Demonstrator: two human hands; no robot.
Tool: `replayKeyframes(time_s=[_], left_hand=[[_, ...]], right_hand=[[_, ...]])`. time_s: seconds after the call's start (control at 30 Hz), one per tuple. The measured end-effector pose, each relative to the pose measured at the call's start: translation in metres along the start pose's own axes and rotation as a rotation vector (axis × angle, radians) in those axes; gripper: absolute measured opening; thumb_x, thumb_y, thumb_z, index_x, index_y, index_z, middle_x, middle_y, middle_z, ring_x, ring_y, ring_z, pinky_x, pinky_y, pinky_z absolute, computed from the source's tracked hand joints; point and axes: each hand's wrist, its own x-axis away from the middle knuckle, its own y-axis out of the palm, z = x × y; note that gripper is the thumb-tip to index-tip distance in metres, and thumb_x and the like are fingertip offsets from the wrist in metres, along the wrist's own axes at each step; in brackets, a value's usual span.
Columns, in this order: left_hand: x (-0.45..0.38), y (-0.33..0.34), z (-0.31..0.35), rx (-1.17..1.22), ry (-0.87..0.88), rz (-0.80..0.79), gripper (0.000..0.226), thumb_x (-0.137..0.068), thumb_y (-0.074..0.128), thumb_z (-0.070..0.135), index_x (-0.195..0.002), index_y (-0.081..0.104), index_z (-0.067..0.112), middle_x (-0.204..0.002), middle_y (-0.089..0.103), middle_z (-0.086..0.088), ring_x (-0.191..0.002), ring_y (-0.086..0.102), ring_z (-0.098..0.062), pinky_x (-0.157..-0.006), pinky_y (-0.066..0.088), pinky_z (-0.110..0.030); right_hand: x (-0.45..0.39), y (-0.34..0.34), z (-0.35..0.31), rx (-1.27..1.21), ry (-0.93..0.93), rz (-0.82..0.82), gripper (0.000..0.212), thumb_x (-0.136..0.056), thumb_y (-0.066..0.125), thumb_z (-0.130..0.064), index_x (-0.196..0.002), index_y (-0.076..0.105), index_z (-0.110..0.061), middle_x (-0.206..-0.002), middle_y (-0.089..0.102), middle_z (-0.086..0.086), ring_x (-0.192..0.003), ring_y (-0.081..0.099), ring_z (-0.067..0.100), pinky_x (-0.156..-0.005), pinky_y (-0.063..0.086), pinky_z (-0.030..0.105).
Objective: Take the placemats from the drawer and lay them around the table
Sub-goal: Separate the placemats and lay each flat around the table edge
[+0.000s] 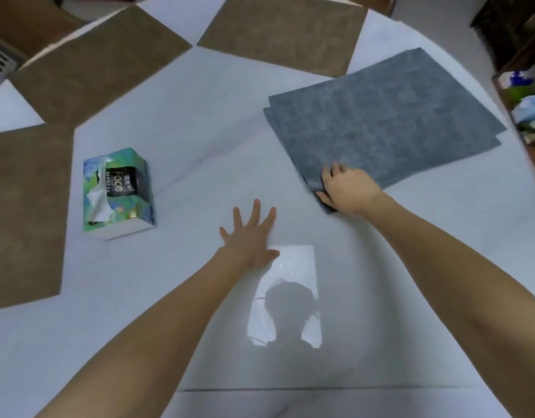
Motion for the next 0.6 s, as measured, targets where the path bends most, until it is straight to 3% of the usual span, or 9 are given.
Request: replayKeyframes(time_s=[0.1, 0.23, 0.33, 0.4, 0.5, 0.6], left_hand=[[-0.001, -0.002, -0.002, -0.003, 0.004, 0.001, 0.091, -0.092, 0.055, 0.047, -0.151, -0.014, 0.038, -0.157, -0.029, 0.007, -0.144, -0.022, -0.039, -0.114, 0.006, -0.065], [-0.002, 0.001, -0.002, 0.007, 0.002, -0.013, 0.091, -0.092, 0.055, 0.046, -0.15, -0.015, 0.038, -0.157, -0.03, 0.007, -0.144, -0.024, -0.038, -0.113, 0.004, -0.065], [-0.004, -0.005, -0.005, 0.044, 0.013, -0.061, 0.093, -0.092, 0.058, 0.044, -0.151, -0.014, 0.038, -0.156, -0.031, 0.008, -0.143, -0.026, -0.037, -0.113, 0.001, -0.065], [0.0, -0.013, -0.009, 0.18, 0.043, -0.066, 0.09, -0.09, 0.059, 0.048, -0.153, -0.004, 0.038, -0.158, -0.024, 0.01, -0.145, -0.024, -0.033, -0.115, -0.001, -0.063], [0.023, -0.018, -0.017, 0.486, 0.175, 0.158, 0.099, -0.08, 0.068, 0.054, -0.153, 0.004, 0.038, -0.161, -0.01, 0.011, -0.148, -0.018, -0.022, -0.119, -0.005, -0.053], [0.054, -0.005, -0.026, 0.194, 0.319, 0.286, 0.11, -0.075, 0.071, 0.057, -0.155, 0.001, 0.029, -0.162, -0.008, 0.005, -0.148, -0.018, -0.02, -0.117, -0.012, -0.047]], right_hand=[[0.001, 0.001, 0.015, -0.1, -0.014, 0.07, 0.037, -0.097, 0.041, -0.027, -0.123, 0.044, -0.001, -0.107, 0.062, 0.021, -0.086, 0.062, 0.038, -0.065, 0.047, 0.04], [0.016, 0.015, 0.037, -0.49, 0.176, 0.12, 0.038, -0.092, 0.05, -0.007, -0.129, 0.053, -0.01, -0.128, 0.059, 0.016, -0.113, 0.057, 0.036, -0.087, 0.049, 0.044], [0.03, 0.011, 0.035, -0.5, 0.261, 0.21, 0.035, -0.094, 0.046, -0.009, -0.126, 0.06, -0.016, -0.116, 0.067, 0.017, -0.101, 0.061, 0.039, -0.081, 0.047, 0.043], [0.043, 0.0, 0.017, -0.422, 0.2, 0.137, 0.036, -0.096, 0.046, -0.014, -0.128, 0.058, -0.021, -0.112, 0.068, 0.018, -0.1, 0.062, 0.039, -0.08, 0.047, 0.041], [0.076, -0.007, -0.035, -0.291, 0.054, -0.062, 0.039, -0.096, 0.043, -0.02, -0.133, 0.052, -0.028, -0.113, 0.068, 0.013, -0.103, 0.062, 0.033, -0.081, 0.047, 0.036], [0.107, -0.01, -0.084, -0.321, 0.015, -0.072, 0.032, -0.095, 0.042, -0.022, -0.123, 0.058, -0.025, -0.103, 0.07, 0.009, -0.095, 0.064, 0.03, -0.075, 0.046, 0.034]])
